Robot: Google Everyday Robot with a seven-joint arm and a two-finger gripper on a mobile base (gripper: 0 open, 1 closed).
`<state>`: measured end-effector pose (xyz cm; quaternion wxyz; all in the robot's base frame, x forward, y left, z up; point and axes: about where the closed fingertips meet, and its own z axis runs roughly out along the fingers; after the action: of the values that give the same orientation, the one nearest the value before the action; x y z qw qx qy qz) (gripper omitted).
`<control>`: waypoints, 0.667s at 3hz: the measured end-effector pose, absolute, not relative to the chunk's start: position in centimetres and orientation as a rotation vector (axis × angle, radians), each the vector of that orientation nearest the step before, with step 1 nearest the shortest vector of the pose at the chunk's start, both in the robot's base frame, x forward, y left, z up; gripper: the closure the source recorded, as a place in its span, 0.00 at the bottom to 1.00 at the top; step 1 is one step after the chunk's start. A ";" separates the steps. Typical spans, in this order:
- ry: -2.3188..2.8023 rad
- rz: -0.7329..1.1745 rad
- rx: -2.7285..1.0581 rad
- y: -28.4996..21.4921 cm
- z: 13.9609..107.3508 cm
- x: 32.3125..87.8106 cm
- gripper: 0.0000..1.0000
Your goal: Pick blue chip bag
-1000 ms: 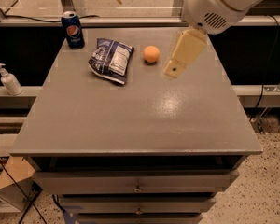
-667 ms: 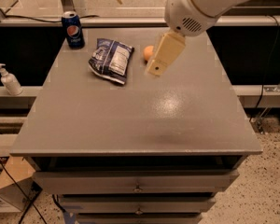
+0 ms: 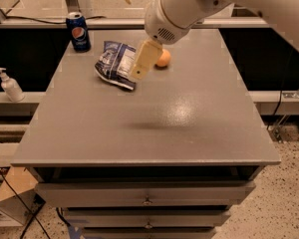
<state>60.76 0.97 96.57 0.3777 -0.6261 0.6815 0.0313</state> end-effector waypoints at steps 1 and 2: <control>1.761 0.096 -1.589 2.9 94.2 63.8 0.00; 1.816 0.103 -1.574 4.2 91.0 66.7 0.00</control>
Offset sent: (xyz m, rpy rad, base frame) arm 0.0948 0.0456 -0.0947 -0.0090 0.0980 -0.0864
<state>66.69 4.16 90.95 0.3600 -0.6105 0.7043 0.0400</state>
